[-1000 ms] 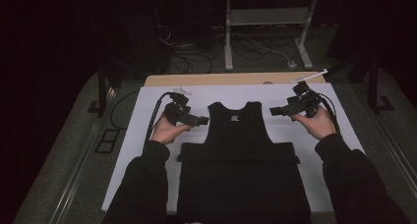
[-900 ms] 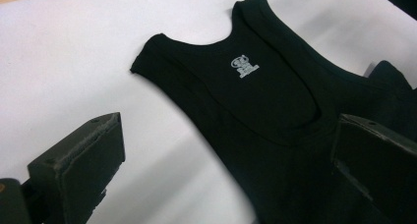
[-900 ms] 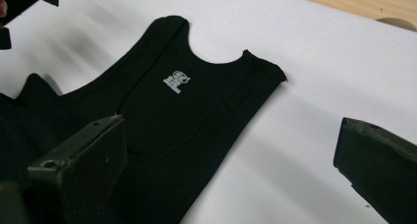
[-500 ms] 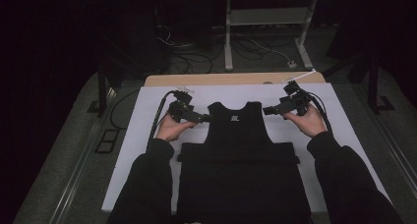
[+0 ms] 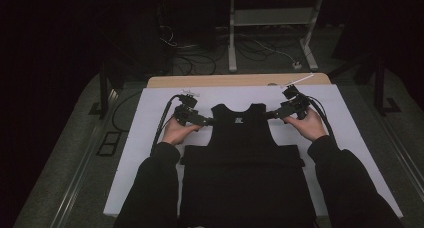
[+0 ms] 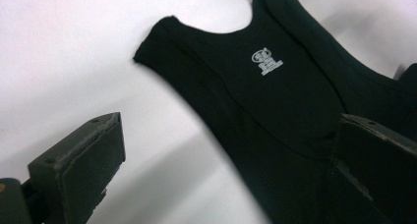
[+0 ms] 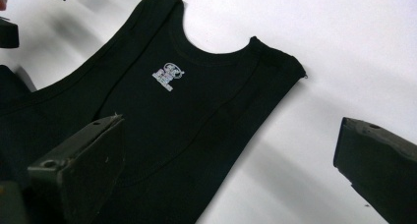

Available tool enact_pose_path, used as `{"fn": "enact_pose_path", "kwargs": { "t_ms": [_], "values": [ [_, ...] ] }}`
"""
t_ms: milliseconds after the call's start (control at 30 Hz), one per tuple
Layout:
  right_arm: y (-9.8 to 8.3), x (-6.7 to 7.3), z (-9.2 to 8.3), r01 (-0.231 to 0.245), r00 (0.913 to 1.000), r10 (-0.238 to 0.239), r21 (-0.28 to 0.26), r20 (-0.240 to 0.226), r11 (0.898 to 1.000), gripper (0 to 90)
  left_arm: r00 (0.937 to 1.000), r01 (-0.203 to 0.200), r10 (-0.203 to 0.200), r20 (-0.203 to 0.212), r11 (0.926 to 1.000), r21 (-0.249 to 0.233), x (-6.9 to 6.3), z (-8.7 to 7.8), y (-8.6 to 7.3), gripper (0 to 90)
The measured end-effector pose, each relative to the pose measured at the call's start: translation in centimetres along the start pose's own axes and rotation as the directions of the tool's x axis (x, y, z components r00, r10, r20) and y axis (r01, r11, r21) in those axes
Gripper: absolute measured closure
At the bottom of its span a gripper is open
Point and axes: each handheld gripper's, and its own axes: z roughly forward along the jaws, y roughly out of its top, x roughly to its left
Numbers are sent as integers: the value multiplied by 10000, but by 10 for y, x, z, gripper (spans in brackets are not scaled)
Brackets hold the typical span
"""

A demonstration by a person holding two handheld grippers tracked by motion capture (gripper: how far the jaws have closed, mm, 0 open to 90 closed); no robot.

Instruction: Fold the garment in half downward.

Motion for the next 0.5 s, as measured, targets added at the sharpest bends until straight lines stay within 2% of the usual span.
{"fn": "enact_pose_path", "kwargs": {
  "t_ms": [100, 333, 500],
  "values": [
    [-1, -2, 3, -77, 10000, 77, 35, -3, 10000, 0, 9998, 179, -180, 99, 9997, 157, 0, 4, -1, 0],
    [-3, -3, 11, -113, 9999, 113, 192, -17, 9998, 0, 9999, 126, -125, -23, 9988, 475, -1, 11, -2, 0],
    [-5, -2, 19, -71, 10000, 71, 346, -11, 9994, 0, 9994, 310, -317, 122, 9977, 595, 0, 15, -3, 30]
  ]
}}
